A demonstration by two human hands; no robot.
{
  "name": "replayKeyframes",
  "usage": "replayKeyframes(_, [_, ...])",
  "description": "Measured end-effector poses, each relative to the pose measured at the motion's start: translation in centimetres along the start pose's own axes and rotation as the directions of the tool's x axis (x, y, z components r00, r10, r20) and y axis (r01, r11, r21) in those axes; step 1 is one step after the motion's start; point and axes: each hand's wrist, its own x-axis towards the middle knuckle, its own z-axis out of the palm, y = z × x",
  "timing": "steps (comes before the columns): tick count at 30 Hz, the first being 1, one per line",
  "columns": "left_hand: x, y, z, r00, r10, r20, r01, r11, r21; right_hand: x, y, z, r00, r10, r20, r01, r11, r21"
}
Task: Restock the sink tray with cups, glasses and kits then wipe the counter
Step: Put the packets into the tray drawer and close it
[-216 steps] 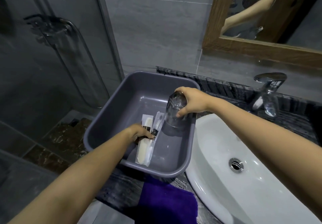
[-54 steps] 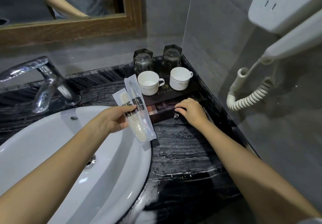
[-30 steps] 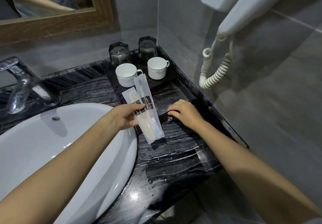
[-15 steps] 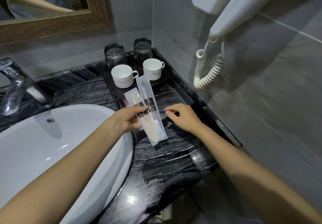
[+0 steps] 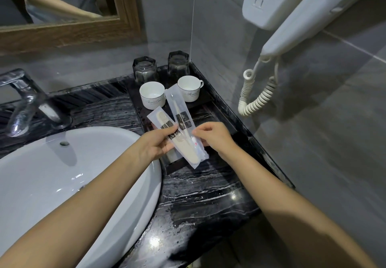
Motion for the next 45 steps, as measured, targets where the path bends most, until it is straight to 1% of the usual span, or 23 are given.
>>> replayKeyframes(2, [0.0, 0.3, -0.4, 1.000, -0.006, 0.014, 0.006, 0.999, -0.040, 0.2, -0.4, -0.3, 1.000, 0.017, 0.010, -0.017, 0.999, 0.041])
replayKeyframes(5, [0.0, 0.9, -1.1, 0.999, -0.009, 0.033, 0.011, 0.998, -0.058, 1.0, -0.9, -1.2, 0.999, 0.038, -0.011, -0.038, 0.999, 0.027])
replayKeyframes(7, [0.0, 1.3, -1.7, 0.999, -0.014, 0.035, 0.015, 0.999, -0.042, 1.5, -1.0, -1.9, 0.997, 0.072, -0.005, -0.072, 0.997, -0.013])
replayKeyframes(11, [-0.1, 2.1, -2.8, 0.999, -0.014, 0.042, 0.015, 1.000, -0.023, 1.6, -1.1, -3.7, 0.984, 0.170, 0.058, -0.160, 0.977, -0.142])
replayKeyframes(14, [0.0, 2.7, -3.4, 0.998, -0.021, 0.061, 0.024, 0.998, -0.052, 1.9, -0.9, -4.6, 0.971, 0.238, 0.022, -0.229, 0.951, -0.209])
replayKeyframes(16, [0.1, 3.0, -3.5, 0.996, -0.033, 0.079, 0.039, 0.996, -0.074, 2.7, -0.8, -4.7, 0.964, 0.266, -0.012, -0.261, 0.936, -0.235])
replayKeyframes(20, [0.1, 3.4, -3.7, 0.994, -0.042, 0.100, 0.050, 0.995, -0.084, 4.7, -0.5, -3.8, 0.951, 0.307, -0.035, -0.305, 0.912, -0.274])
replayKeyframes(26, [0.4, 3.7, -4.8, 0.995, -0.050, 0.091, 0.062, 0.989, -0.134, 7.1, 0.5, -2.0, 0.939, 0.339, -0.055, -0.337, 0.880, -0.334])
replayKeyframes(35, [0.5, 4.0, -5.2, 0.995, -0.049, 0.083, 0.060, 0.988, -0.141, 9.7, 2.1, -0.5, 0.943, 0.327, -0.063, -0.314, 0.808, -0.499])
replayKeyframes(40, [0.6, 3.9, -5.3, 0.996, -0.057, 0.071, 0.067, 0.988, -0.141, 9.2, 2.1, -0.7, 0.940, 0.341, -0.030, -0.305, 0.792, -0.529])
replayKeyframes(45, [0.9, 3.7, -5.2, 0.996, -0.065, 0.056, 0.072, 0.989, -0.132, 9.5, 2.6, -0.9, 0.946, 0.323, -0.018, -0.287, 0.814, -0.505])
